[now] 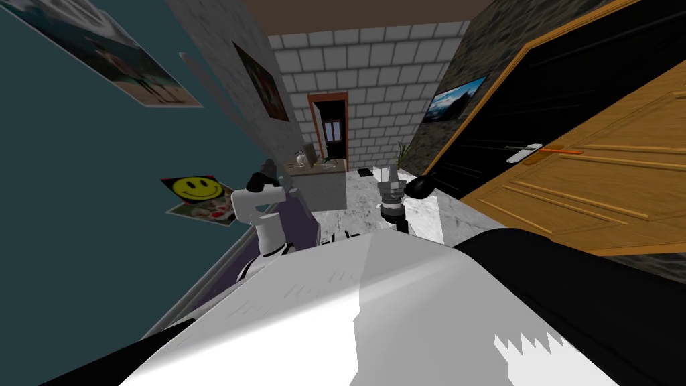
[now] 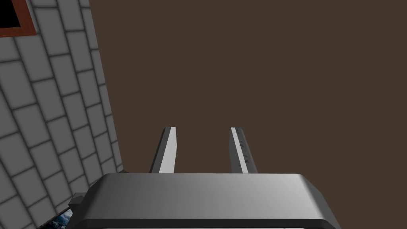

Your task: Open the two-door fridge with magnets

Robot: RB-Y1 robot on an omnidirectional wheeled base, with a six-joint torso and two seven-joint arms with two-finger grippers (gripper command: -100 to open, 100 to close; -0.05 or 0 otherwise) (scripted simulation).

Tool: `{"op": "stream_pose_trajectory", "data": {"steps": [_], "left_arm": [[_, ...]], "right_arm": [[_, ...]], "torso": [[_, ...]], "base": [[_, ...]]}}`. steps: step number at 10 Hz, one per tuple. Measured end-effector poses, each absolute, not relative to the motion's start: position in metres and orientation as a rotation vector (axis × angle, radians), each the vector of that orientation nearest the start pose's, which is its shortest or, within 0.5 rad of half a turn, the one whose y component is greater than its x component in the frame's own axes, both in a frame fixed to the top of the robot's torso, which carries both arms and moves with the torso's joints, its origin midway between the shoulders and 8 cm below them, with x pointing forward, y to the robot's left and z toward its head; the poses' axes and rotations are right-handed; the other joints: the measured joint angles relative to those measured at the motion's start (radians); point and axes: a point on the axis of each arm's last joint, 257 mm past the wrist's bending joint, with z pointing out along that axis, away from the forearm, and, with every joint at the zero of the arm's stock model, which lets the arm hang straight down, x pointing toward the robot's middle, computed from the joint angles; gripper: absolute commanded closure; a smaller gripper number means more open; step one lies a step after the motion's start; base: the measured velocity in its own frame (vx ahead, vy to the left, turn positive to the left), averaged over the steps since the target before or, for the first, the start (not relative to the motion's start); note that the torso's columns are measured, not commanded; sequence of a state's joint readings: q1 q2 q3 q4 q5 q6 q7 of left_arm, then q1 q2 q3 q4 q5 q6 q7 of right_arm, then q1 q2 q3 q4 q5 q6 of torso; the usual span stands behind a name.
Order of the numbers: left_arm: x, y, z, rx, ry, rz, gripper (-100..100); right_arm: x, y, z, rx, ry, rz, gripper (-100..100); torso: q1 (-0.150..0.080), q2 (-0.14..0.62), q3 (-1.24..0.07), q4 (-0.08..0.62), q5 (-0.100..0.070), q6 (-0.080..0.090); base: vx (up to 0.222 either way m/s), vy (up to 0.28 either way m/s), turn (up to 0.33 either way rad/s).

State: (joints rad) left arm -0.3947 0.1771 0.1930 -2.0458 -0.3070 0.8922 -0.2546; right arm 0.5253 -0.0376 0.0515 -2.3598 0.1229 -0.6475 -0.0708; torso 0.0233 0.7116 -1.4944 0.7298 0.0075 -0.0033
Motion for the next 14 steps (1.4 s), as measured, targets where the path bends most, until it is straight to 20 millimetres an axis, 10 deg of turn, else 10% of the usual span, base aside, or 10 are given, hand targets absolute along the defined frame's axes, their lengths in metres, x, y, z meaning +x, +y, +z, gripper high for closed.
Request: {"op": "stream_pose_trajectory", "data": {"steps": [14], "left_arm": [[0.589, 0.346, 0.073, -1.064, 1.291, -0.471, -100]], "right_arm": [[0.302, -0.234, 0.073, 0.418, 0.565, 1.387, 0]], "torso": [[-0.024, 0.026, 0.018, 0.008, -0.007, 0.002]], "base": [[-0.026, 0.041, -0.087]]}}
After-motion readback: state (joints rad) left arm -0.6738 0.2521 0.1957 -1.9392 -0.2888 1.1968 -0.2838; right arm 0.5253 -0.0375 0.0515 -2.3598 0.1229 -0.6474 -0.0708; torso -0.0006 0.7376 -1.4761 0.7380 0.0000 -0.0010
